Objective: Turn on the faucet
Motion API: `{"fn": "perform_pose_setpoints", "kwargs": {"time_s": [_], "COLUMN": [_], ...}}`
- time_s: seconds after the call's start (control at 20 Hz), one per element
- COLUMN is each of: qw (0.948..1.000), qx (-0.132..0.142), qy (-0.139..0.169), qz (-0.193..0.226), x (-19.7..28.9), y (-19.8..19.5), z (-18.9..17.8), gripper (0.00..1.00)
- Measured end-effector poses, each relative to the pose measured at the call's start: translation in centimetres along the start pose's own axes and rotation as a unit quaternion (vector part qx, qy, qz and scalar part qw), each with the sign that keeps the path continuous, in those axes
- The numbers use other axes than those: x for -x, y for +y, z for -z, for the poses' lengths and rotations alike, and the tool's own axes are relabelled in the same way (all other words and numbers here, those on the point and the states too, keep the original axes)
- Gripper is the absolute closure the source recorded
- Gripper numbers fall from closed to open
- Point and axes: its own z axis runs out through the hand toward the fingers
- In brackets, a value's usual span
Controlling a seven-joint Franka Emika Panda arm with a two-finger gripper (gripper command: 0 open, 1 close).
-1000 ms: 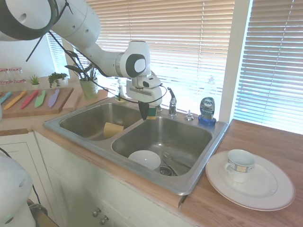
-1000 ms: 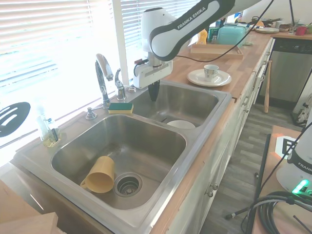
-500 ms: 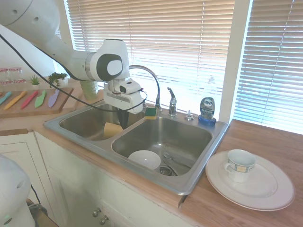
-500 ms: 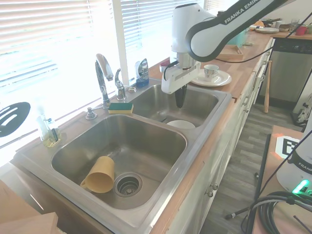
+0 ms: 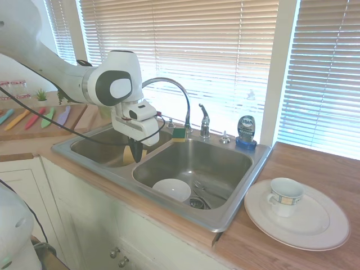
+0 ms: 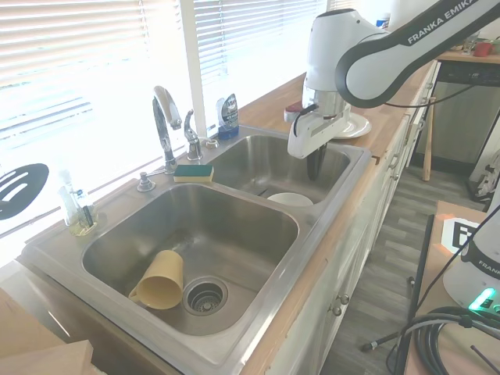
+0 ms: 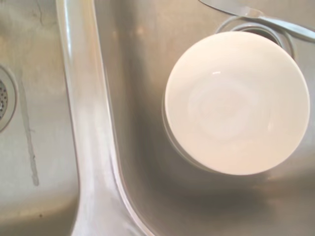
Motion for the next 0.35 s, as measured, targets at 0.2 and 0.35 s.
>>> {"fn": "perform_pose_setpoints", "kwargs": {"time_s": [0.2, 0.35], "qw": [1.0, 1.0], "qx": [0.0, -0.003], "qy": [-0.001, -0.001], "qz": [-0.002, -0.004], "x": [0.34, 0.5], "y": [0.64, 1.02], "z": [-0.12, 0.04], "gripper": [0.0, 0.0]}}
